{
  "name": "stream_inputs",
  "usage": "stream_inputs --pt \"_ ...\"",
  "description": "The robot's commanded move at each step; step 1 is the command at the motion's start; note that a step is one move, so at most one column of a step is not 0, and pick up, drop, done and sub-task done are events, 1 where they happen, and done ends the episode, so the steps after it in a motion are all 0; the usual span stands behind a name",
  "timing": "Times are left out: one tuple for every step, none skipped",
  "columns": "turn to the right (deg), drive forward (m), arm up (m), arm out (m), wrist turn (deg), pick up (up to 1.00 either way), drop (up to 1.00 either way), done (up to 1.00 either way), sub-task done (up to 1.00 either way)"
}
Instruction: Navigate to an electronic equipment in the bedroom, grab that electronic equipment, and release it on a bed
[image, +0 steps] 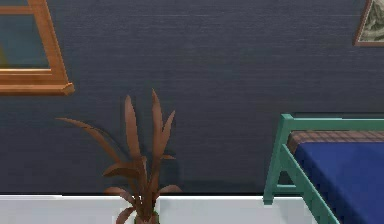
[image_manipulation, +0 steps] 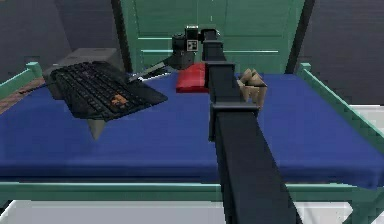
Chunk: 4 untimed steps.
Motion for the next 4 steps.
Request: stream_inputs --pt "0.0 0.00 -0.02 0.00 0.0 0.00 0.00 0.00 0.00" --pt "0.0 0.00 -0.32 0.00 0.0 0.00 0.00 0.00 0.00" --pt "0.0 0.00 0.00 0.00 0.0 0.00 1.00 0.00 0.00" --pt "0.0 0.00 0.02 0.00 0.0 0.00 0.00 0.00 0.00"
